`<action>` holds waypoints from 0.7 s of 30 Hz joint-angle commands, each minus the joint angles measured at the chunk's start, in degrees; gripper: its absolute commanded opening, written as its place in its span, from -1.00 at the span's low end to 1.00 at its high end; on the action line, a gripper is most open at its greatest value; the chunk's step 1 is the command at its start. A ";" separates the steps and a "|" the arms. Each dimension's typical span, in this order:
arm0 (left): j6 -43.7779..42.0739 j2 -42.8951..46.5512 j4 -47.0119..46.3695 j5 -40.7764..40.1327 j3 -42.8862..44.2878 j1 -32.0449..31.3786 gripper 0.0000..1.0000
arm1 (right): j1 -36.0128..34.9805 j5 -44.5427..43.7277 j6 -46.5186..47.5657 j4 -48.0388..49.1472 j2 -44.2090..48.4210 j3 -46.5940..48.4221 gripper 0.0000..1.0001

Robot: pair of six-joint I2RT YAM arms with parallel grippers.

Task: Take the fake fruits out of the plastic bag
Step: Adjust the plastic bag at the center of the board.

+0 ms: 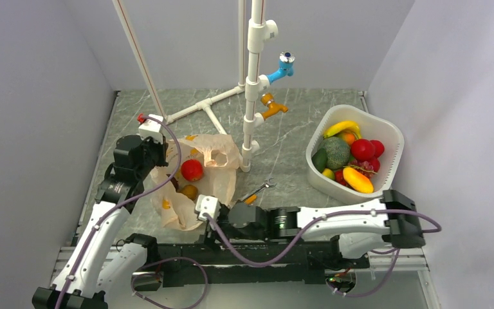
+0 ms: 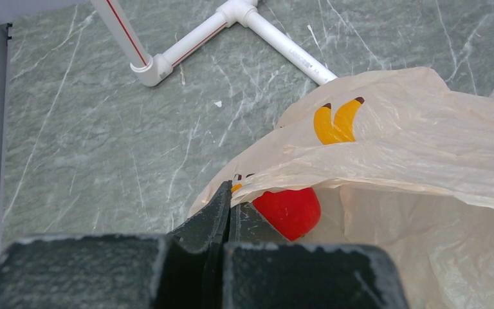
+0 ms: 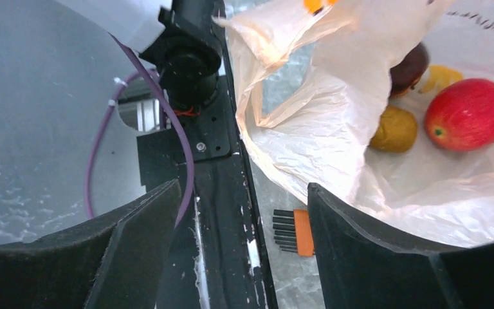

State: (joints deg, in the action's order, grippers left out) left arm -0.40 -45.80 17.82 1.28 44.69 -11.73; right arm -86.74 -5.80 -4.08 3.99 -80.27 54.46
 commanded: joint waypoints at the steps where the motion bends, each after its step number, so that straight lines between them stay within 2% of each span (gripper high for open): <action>1: -0.21 1.25 -3.08 0.88 0.45 -0.23 -1.00 | -0.28 -2.76 0.28 1.26 7.53 -2.63 0.53; 3: -0.23 1.48 -3.58 1.45 0.17 -0.23 -1.00 | -0.28 -5.16 0.04 2.79 10.02 -3.51 0.53; 5: -0.45 1.87 -4.12 2.03 -0.18 -0.25 -1.00 | 0.09 -7.32 -0.61 4.53 11.12 -3.46 0.44; 9: -0.79 3.40 -5.85 3.67 -1.29 -0.44 -1.00 | 1.02 -11.89 -0.37 8.26 8.23 -1.24 0.18; 12: -1.44 4.84 -7.14 3.91 -2.40 -1.15 -1.00 | 1.07 -18.75 0.99 8.62 2.19 3.59 -0.20; 13: -1.78 5.25 -7.46 3.70 -2.69 -1.57 -1.00 | 1.31 -20.58 1.75 8.96 0.85 4.98 -0.25; 19: -3.02 6.00 -7.79 1.98 -3.25 -3.53 -1.00 | 4.27 -24.81 3.39 6.65 -14.75 15.65 -0.31; 21: -3.12 5.86 -7.44 1.40 -3.10 -3.60 -1.00 | 4.13 -23.03 5.01 6.75 -18.80 17.33 -0.31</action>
State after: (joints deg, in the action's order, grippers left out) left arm -2.35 -40.32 13.15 3.22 41.41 -14.87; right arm -83.20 -26.37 -1.87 10.39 -93.41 66.94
